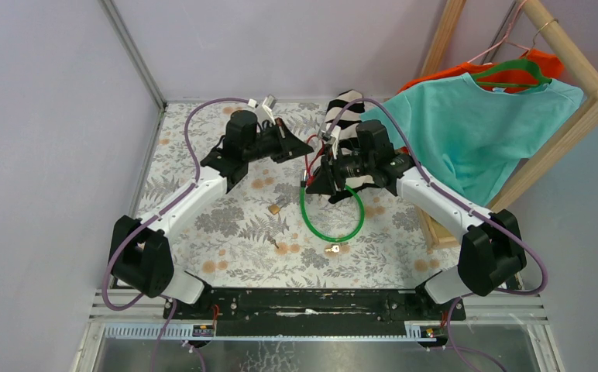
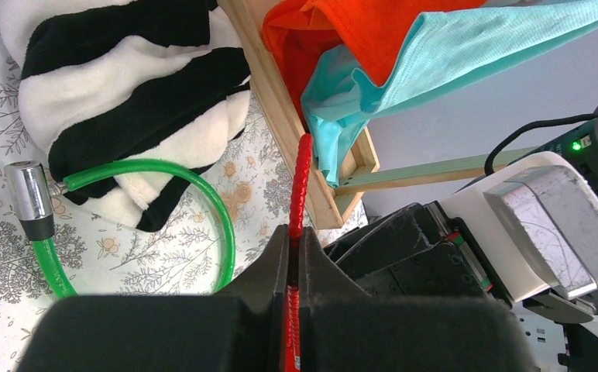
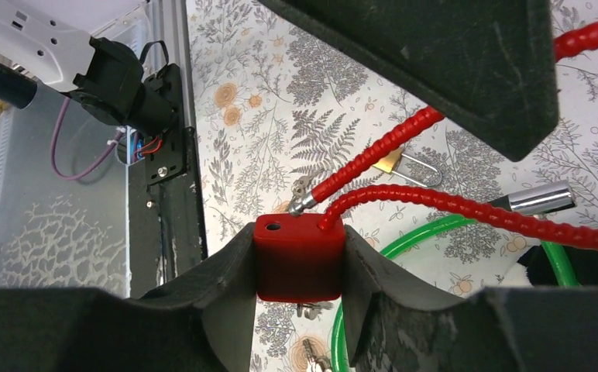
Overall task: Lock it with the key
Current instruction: Lock the lock.
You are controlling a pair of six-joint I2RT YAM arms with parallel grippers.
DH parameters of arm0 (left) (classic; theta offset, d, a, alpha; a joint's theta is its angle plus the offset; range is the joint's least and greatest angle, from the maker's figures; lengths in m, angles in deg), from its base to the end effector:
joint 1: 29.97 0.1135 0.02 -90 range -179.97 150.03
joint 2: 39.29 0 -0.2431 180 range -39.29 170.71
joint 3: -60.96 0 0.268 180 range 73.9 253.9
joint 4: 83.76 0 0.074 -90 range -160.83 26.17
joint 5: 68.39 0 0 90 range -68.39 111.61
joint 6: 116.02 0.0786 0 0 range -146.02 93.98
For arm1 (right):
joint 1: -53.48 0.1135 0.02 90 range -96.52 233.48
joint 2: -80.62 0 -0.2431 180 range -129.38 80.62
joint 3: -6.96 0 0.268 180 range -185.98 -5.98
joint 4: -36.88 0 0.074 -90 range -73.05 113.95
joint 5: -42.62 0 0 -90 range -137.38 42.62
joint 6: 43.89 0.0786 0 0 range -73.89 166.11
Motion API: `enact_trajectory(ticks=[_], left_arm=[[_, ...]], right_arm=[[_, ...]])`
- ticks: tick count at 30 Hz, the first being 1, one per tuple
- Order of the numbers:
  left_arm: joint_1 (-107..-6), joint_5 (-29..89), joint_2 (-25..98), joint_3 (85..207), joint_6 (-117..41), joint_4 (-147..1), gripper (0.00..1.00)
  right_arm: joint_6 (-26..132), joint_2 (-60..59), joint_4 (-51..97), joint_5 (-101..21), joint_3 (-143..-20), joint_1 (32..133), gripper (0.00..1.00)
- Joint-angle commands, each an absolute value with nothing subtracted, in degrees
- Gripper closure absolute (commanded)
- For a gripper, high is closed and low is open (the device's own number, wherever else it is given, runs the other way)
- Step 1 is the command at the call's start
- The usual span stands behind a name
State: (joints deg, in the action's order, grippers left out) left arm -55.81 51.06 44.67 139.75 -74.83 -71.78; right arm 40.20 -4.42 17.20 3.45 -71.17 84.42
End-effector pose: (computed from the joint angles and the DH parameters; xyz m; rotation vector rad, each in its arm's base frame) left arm 0.3409 -0.2080 0.2891 -0.0184 2.0706 -1.3344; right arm 0.2908 0.2454 0.2681 -1.1643 1.6762 1.1705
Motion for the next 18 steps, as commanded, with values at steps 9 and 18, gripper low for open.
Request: enact_trajectory(ticks=[9,18], left_arm=[[-58.31,51.81,44.16,135.67,-77.06,-76.27,1.00],[-58.29,52.79,43.10,134.27,-78.30,-77.25,1.00]], right_arm=[[43.50,-3.05,27.54,7.71,-72.29,85.96,1.00],[44.65,-2.70,28.24,3.79,-71.56,85.21,1.00]])
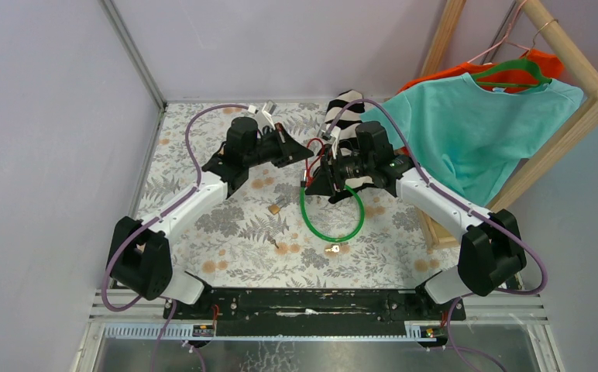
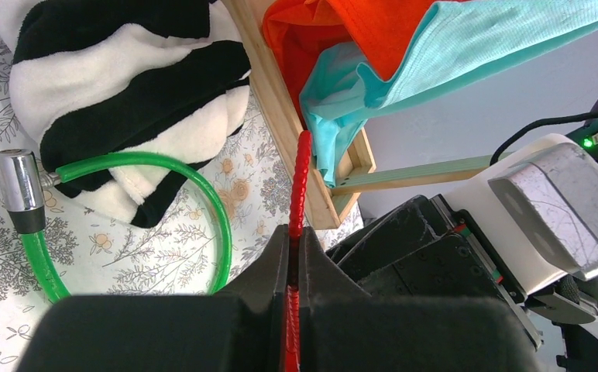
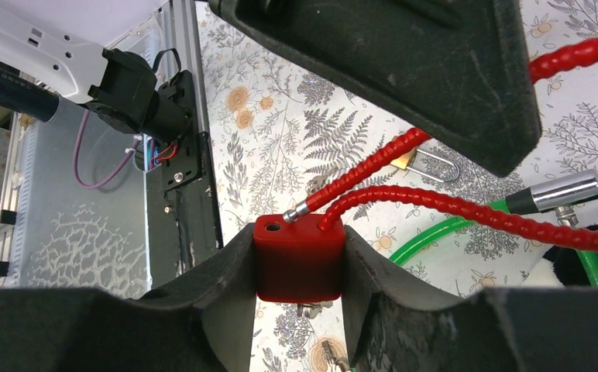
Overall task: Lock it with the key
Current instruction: Lock the lock.
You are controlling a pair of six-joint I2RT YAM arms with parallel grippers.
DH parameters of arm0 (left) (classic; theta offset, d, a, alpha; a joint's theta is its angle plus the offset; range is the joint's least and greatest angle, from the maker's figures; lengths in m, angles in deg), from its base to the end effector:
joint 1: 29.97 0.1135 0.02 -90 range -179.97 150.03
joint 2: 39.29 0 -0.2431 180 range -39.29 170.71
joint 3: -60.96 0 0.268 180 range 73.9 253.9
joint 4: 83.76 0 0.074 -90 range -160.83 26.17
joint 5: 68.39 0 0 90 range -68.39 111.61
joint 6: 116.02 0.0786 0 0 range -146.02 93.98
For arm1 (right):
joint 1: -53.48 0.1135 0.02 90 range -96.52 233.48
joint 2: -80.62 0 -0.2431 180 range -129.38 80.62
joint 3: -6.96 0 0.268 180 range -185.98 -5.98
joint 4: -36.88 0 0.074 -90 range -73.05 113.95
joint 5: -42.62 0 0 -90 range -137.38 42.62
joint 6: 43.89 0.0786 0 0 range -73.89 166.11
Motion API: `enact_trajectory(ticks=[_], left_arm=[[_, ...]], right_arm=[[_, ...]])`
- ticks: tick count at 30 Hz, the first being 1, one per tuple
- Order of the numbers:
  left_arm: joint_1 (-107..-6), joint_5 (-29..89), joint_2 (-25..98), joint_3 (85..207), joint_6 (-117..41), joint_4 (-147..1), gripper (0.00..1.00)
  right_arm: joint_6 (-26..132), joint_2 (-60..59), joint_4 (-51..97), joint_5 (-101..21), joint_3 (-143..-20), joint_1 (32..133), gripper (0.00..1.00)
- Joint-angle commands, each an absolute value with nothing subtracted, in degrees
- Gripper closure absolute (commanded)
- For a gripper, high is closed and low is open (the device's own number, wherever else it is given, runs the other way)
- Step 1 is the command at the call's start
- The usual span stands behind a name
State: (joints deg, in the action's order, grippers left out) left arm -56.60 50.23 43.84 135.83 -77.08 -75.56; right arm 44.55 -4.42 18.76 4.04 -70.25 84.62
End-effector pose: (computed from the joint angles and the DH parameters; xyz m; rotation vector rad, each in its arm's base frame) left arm 0.3347 -0.2099 0.2758 -0.0514 2.0685 -1.3565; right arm 0.2893 0.2466 0.2653 -1.1191 1.7160 1.2264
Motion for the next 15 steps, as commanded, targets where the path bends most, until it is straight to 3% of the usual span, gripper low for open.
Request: enact_trajectory(ticks=[1,15], left_arm=[[-58.27,52.85,43.21,134.02,-78.57,-77.63,1.00],[-58.25,53.65,43.61,131.95,-80.67,-81.15,1.00]], right_arm=[[44.89,-2.66,28.34,3.66,-71.64,85.26,1.00],[45.81,-2.14,29.78,3.80,-70.50,85.22,1.00]])
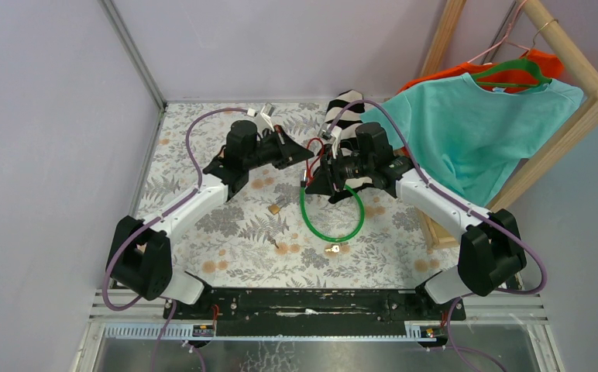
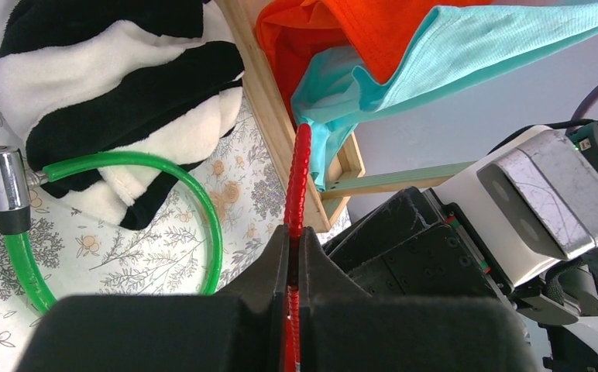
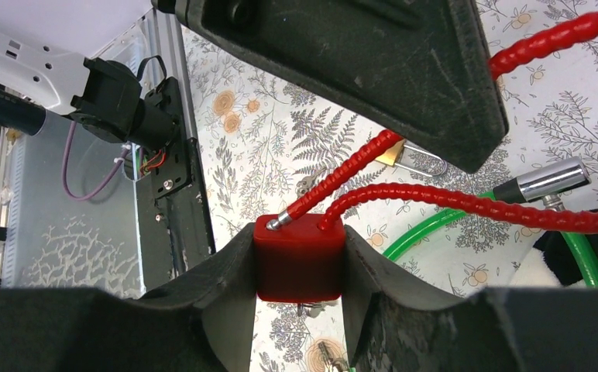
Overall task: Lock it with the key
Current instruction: Lock the lock.
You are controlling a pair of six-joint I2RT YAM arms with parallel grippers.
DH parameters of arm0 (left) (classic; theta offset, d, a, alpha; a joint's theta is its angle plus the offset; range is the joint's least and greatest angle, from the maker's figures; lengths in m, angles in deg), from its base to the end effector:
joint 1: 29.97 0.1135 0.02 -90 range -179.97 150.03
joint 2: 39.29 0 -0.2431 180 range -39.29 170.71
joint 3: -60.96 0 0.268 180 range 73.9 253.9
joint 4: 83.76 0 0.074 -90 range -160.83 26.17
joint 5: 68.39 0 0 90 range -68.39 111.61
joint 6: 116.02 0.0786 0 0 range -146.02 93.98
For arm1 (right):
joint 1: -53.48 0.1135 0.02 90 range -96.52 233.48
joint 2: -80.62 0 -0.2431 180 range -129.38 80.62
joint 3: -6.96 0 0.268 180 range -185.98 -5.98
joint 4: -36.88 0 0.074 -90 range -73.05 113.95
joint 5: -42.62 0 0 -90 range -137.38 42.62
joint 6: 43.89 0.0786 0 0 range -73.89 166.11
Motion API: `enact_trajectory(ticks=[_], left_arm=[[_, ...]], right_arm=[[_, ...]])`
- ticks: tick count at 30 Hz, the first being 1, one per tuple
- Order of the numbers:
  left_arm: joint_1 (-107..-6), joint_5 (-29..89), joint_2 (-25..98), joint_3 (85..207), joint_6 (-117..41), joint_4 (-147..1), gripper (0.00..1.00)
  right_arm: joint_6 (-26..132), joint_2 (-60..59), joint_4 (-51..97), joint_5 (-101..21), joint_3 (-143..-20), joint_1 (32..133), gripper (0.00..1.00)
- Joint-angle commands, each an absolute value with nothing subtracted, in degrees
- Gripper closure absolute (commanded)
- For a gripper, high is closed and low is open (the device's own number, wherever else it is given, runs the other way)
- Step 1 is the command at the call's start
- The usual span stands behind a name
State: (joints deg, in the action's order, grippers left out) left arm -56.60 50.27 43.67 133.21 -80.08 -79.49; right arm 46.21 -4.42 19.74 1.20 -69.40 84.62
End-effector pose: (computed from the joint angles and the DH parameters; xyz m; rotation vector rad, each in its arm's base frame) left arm 0.3332 -0.2092 0.2680 -0.0940 2.0538 -1.3954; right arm 0.2925 0.2456 0.2604 -1.0691 1.7569 1.1942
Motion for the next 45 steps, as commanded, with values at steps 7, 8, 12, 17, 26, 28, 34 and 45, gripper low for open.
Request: enact_trajectory(ticks=[7,8,12,17,26,28,34,45], left_arm=[[-58.27,54.56,43.24,129.12,-82.23,-84.60,1.00],[-58.26,54.58,43.16,128.62,-82.40,-84.89,1.00],[-58.27,54.72,43.15,127.83,-82.44,-84.90,1.00],[-58.42,55.11,43.14,127.74,-82.23,-84.98,1.00],[-59.92,54.45,43.48,127.63,-80.62,-83.71,1.00],[-60.50,54.33,43.80,127.36,-80.57,-83.57,1.00],[-61.89,53.83,44.65,127.18,-79.98,-83.40,1.00],[-62.47,52.80,43.81,126.11,-78.61,-84.03,0.82]], right_arm=[[49.23,-1.48,31.79,1.23,-70.15,83.73,1.00],[49.53,-1.35,31.83,0.55,-70.14,83.43,1.00],[50.10,-0.71,31.94,-1.81,-69.85,82.14,1.00],[49.90,0.00,31.44,-5.30,-69.47,81.21,1.00],[46.60,0.36,29.92,-6.91,-69.30,81.09,1.00],[45.61,0.50,29.60,-6.62,-69.38,81.09,1.00],[40.87,0.55,27.49,-2.19,-70.10,81.09,1.00],[35.14,0.73,24.46,-6.80,-69.69,81.09,1.00]])
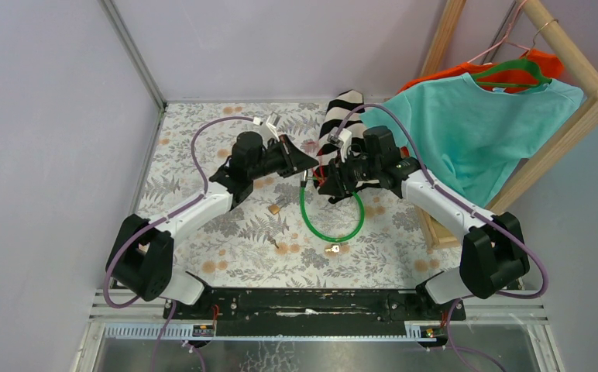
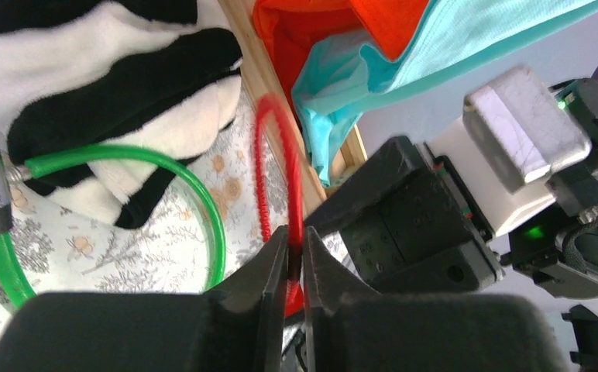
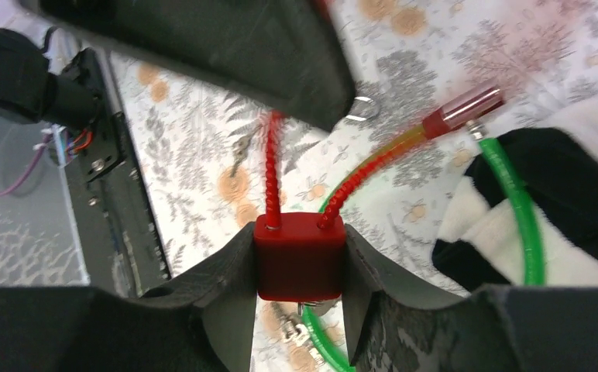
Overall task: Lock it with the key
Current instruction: Lock the lock.
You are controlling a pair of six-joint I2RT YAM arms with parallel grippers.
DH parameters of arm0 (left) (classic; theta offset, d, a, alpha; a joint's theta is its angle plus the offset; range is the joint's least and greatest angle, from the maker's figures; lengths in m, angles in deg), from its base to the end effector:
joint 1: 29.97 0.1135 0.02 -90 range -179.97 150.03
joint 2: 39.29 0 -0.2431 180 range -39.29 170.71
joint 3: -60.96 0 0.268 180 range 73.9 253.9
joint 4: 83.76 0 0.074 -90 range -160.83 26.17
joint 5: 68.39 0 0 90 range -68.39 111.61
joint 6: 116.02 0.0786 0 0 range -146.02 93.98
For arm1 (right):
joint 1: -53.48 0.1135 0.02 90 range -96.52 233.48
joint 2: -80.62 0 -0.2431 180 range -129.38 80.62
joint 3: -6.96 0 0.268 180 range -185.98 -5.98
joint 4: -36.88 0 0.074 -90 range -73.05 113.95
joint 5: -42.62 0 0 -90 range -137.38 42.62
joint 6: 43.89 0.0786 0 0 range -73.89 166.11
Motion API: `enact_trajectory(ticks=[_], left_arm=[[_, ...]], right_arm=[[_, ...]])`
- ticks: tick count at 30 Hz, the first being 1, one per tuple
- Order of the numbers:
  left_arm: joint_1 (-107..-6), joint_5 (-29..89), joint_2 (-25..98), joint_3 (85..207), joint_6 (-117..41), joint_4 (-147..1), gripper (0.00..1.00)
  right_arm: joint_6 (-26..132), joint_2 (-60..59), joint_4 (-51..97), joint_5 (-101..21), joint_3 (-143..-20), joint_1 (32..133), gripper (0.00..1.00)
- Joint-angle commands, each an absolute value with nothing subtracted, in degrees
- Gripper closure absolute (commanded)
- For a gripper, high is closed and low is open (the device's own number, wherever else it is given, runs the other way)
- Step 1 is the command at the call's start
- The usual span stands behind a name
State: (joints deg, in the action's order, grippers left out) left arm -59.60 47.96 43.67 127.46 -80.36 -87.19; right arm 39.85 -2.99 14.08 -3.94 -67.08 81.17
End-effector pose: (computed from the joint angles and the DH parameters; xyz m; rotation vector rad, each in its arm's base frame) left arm 0.3200 -0.2221 0.2463 -0.0641 2.0256 -1.4063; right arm 0.3007 0.2188 0.2404 -1.0426 1.8553 1.0263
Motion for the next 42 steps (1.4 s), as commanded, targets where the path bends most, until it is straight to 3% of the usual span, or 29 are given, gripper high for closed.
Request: enact_trajectory(ticks=[1,6,15,32,42], left_arm=[[-62.30,52.84,43.61,126.24,-78.58,-83.95,0.78],[-60.67,53.77,42.73,127.22,-79.66,-84.20,0.57],[-58.09,54.18,41.40,125.97,-81.64,-85.65,0.43],[-58.93,52.61,43.57,126.16,-83.67,-83.95,0.48],[-58.96,52.25,44.50,126.15,-83.74,-85.44,0.69]], right_arm=[[34.45,0.73,24.03,-7.83,-69.44,81.08,1.00],[30.80,1.00,24.45,-9.24,-66.39,81.10,1.00],[26.26,1.82,24.36,-6.69,-63.58,81.08,1.00],[32.92,-0.07,26.66,-10.83,-65.83,83.74,1.00],[37.54,-0.55,27.29,-9.26,-67.04,84.92,1.00]])
